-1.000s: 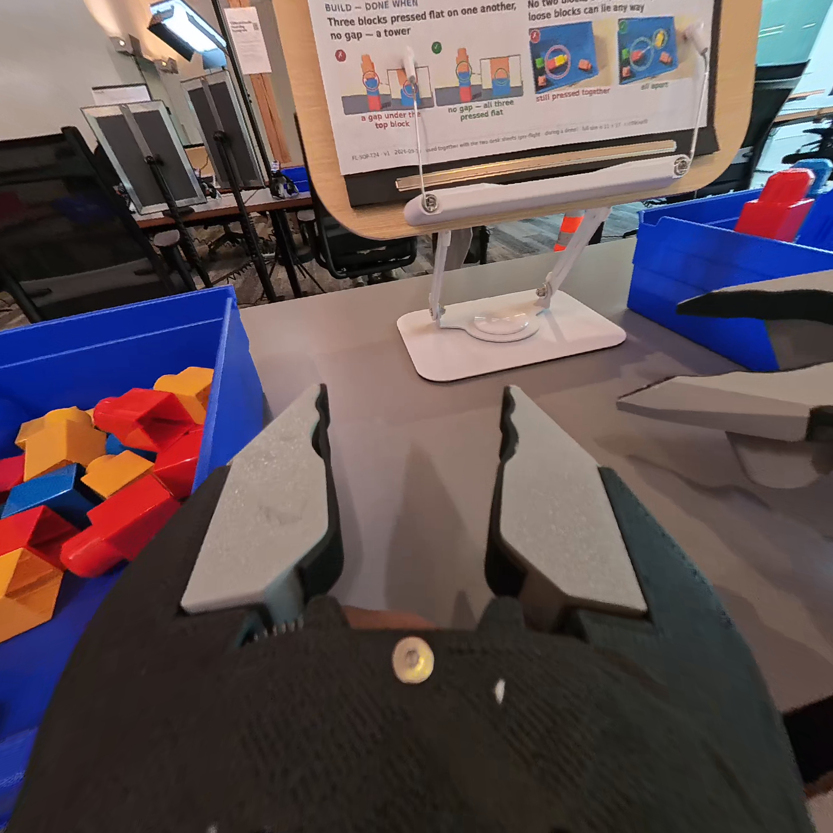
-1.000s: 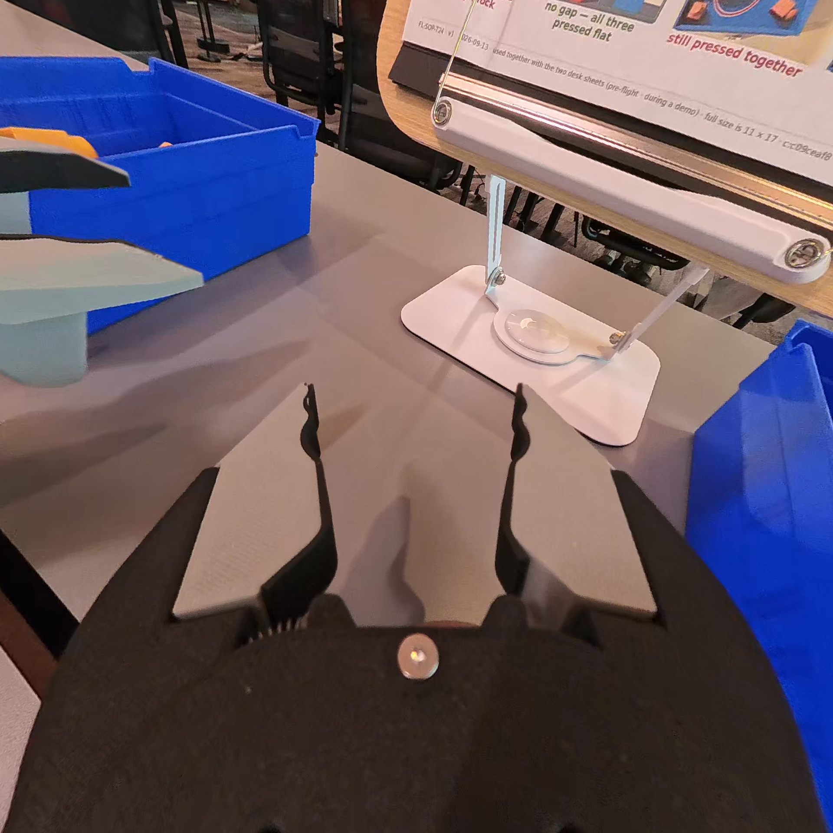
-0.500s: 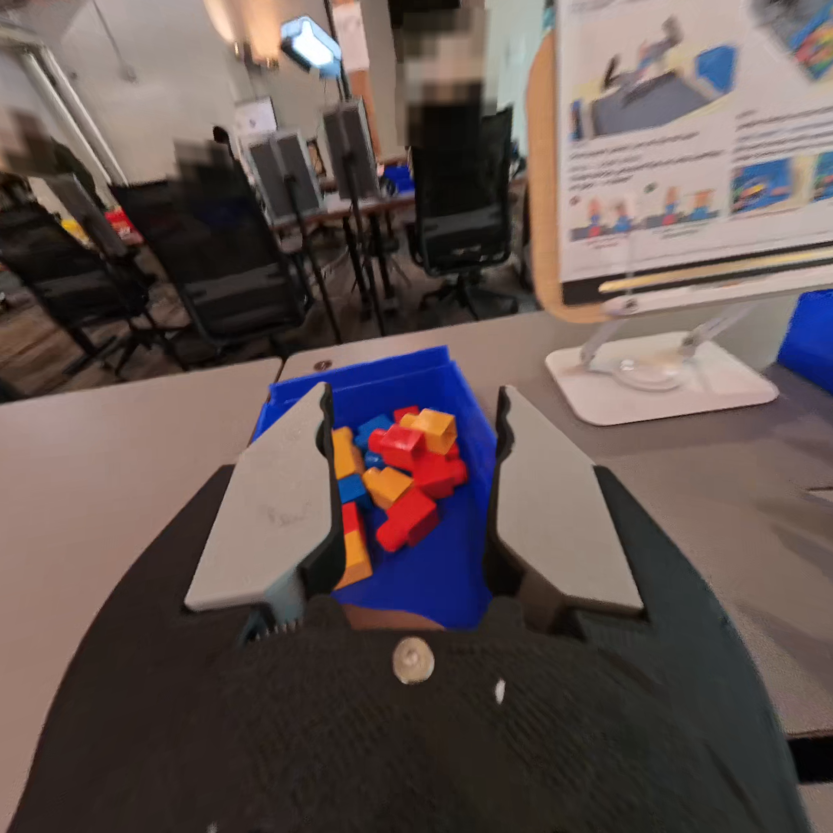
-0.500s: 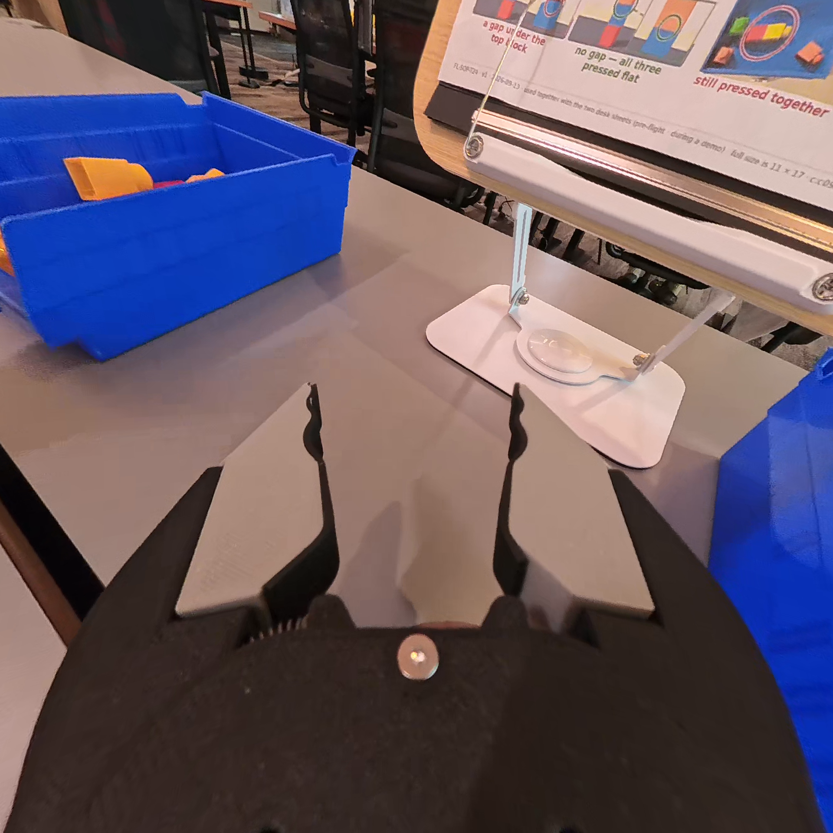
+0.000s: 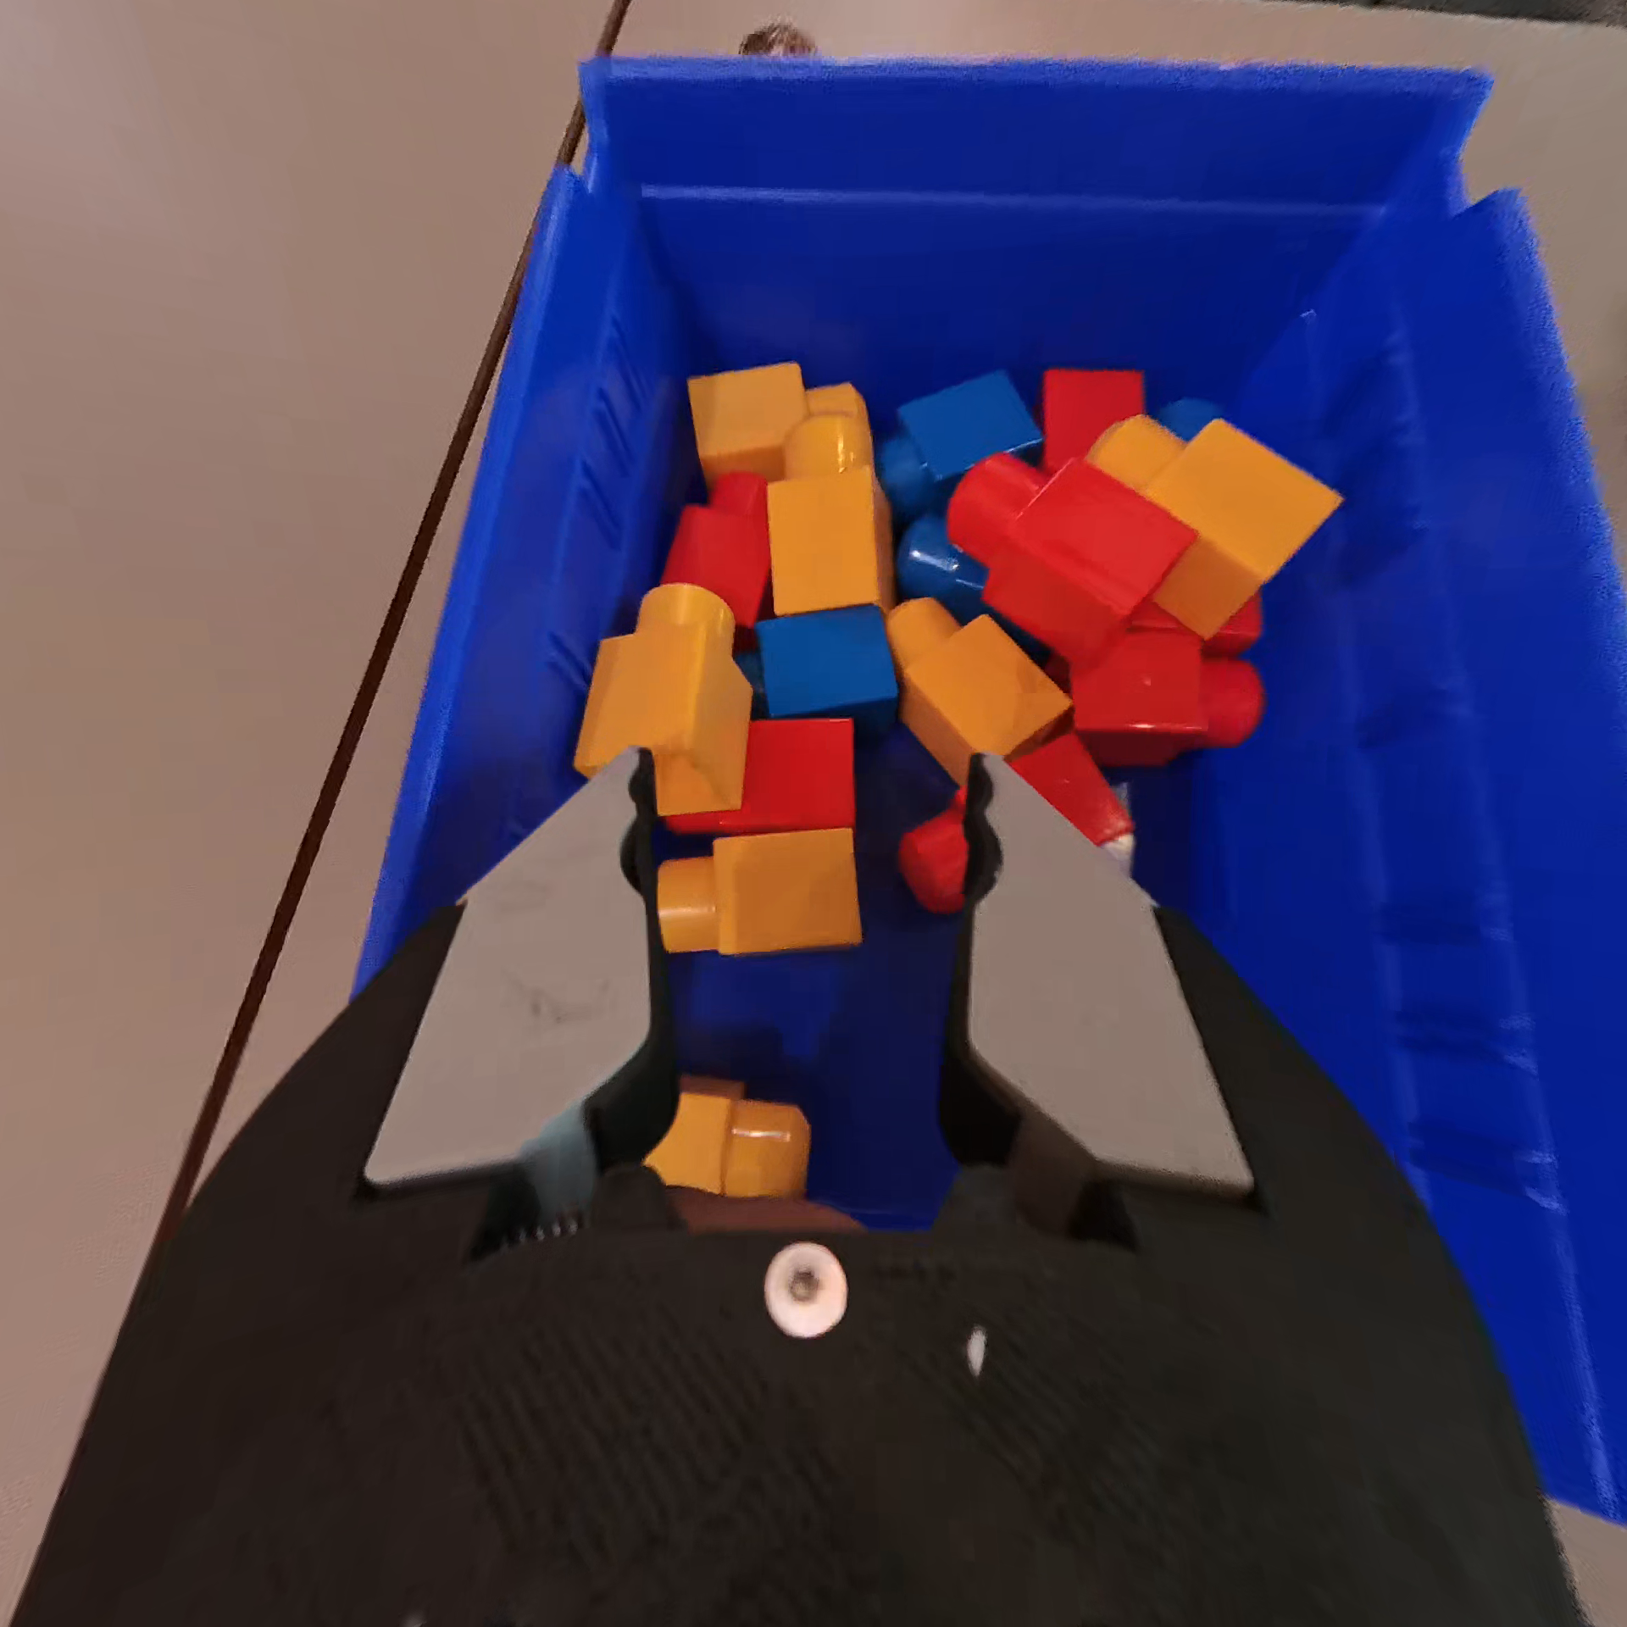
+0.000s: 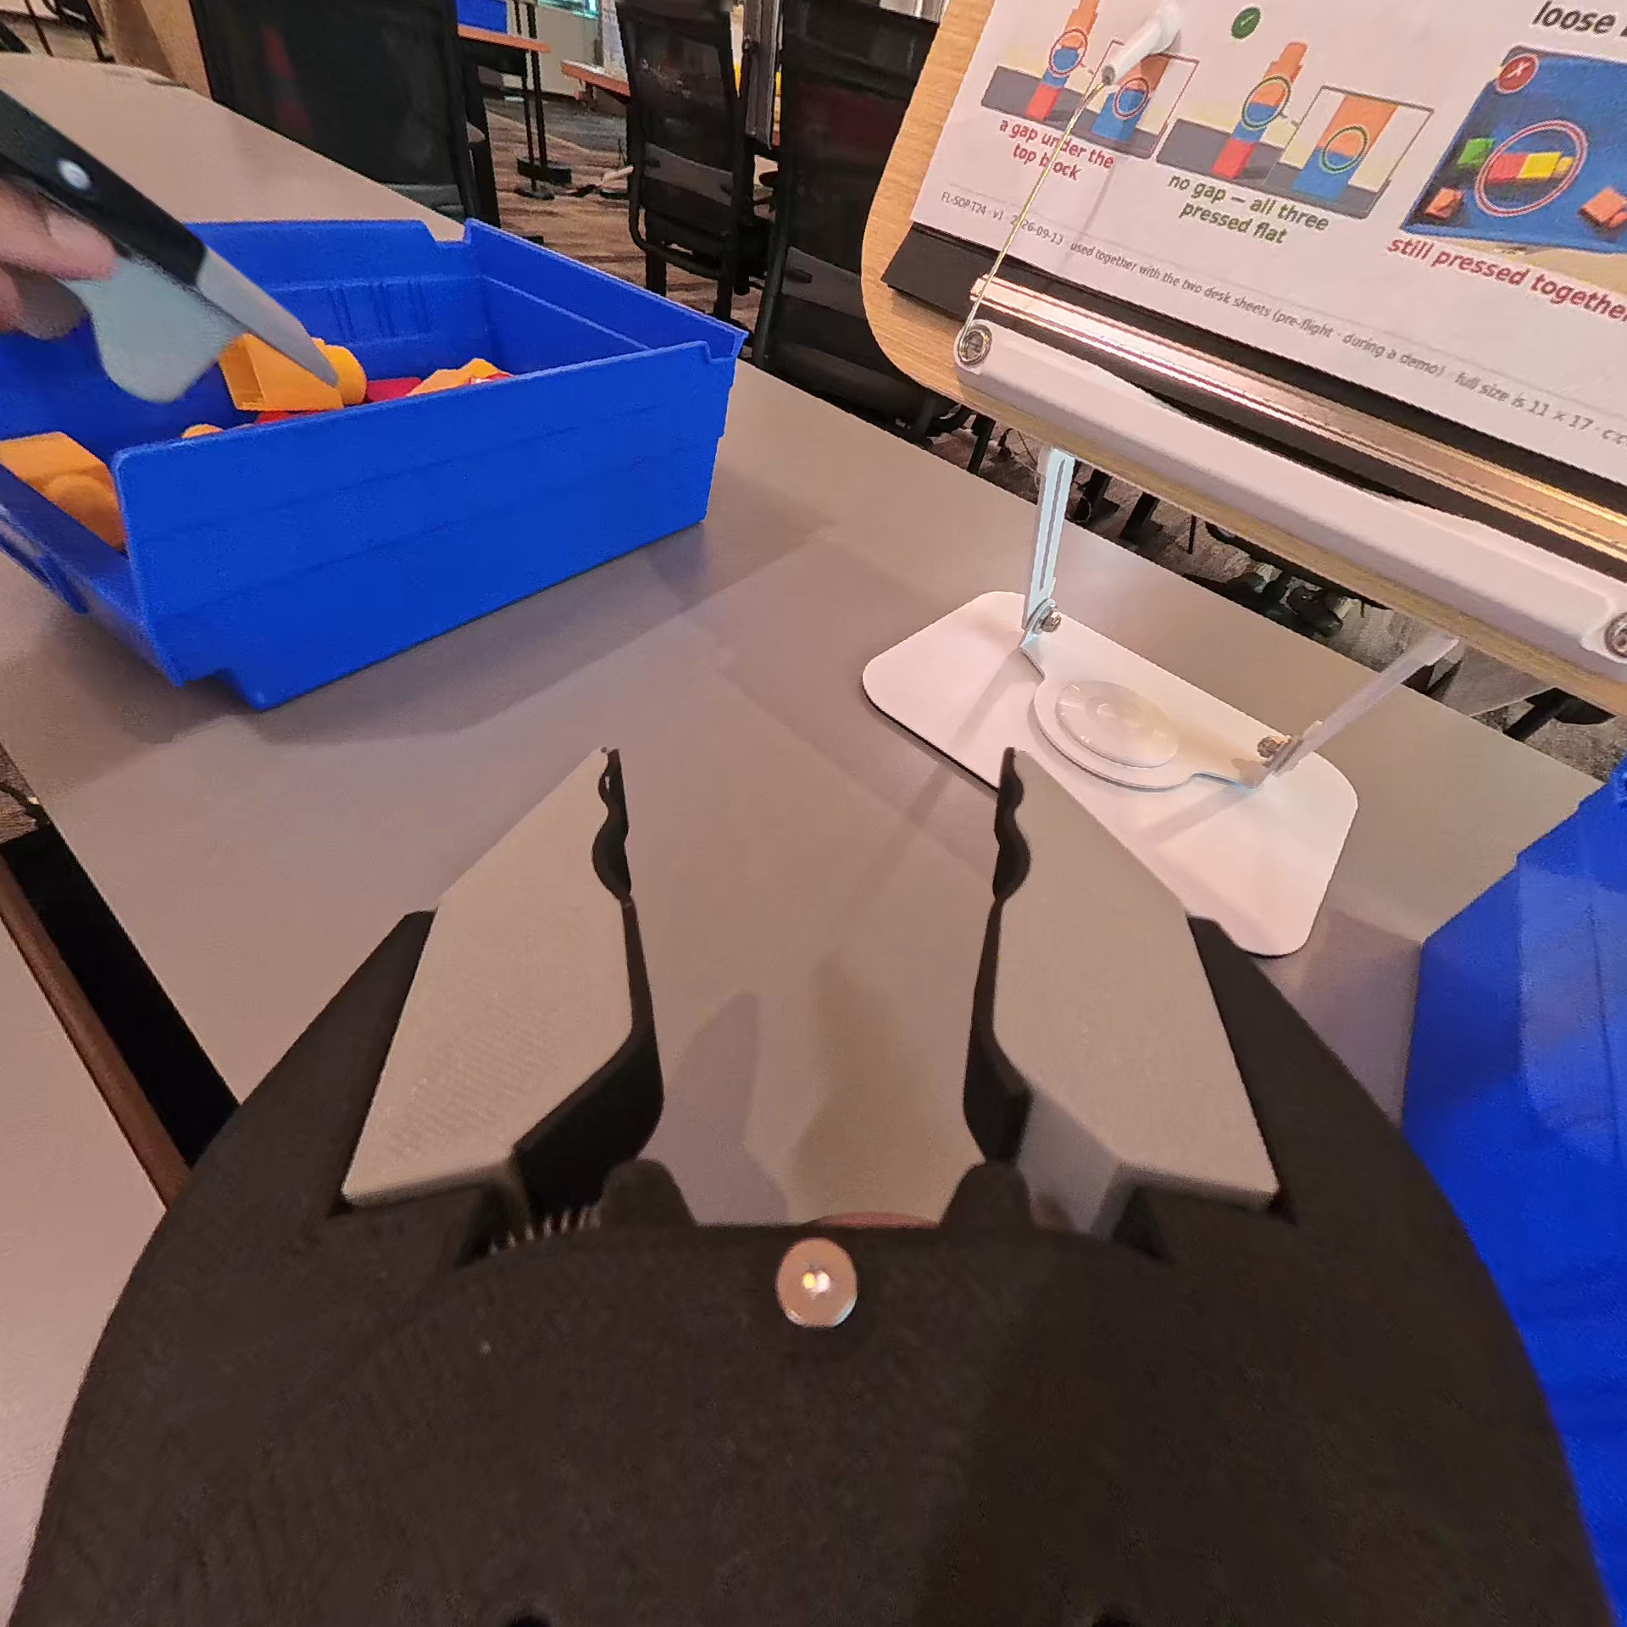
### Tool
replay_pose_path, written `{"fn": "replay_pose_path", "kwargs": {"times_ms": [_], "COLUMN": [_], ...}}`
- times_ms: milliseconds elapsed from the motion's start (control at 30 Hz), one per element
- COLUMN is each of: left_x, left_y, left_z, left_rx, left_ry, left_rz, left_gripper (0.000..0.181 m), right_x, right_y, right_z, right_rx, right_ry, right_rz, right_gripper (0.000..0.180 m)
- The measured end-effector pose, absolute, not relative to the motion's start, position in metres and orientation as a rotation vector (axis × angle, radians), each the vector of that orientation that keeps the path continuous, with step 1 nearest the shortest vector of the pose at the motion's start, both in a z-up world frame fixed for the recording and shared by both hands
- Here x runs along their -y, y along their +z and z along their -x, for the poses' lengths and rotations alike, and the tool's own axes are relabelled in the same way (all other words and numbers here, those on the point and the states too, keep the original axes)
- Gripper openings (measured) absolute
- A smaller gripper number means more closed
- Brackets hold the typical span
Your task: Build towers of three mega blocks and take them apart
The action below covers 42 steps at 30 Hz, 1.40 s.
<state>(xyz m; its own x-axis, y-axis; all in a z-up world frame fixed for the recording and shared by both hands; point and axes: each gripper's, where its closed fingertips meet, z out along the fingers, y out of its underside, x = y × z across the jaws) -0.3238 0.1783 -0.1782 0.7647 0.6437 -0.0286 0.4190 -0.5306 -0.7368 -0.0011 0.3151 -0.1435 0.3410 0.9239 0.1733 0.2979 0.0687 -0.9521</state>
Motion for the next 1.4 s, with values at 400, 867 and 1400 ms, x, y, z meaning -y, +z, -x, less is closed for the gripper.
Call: {"fn": "replay_pose_path", "kwargs": {"times_ms": [400,867,1400], "left_x": [-0.180,-0.184,-0.194], "left_y": [-0.201,-0.192,-0.187], "left_z": [0.347,0.355,0.338], "left_rx": [0.974,0.904,0.999], "left_ry": [0.283,0.362,-0.022], "left_rz": [2.165,2.166,2.032], "left_gripper": [0.064,0.061,0.060], "right_x": [-0.313,-0.311,-0.309], "right_y": [-0.141,-0.145,-0.148], "right_z": [0.003,0.006,0.008], "right_rx": [1.194,1.214,1.241], "right_ry": [0.689,0.697,0.681], "right_rz": [1.453,1.456,1.449], "right_gripper": [0.081,0.079,0.077]}}
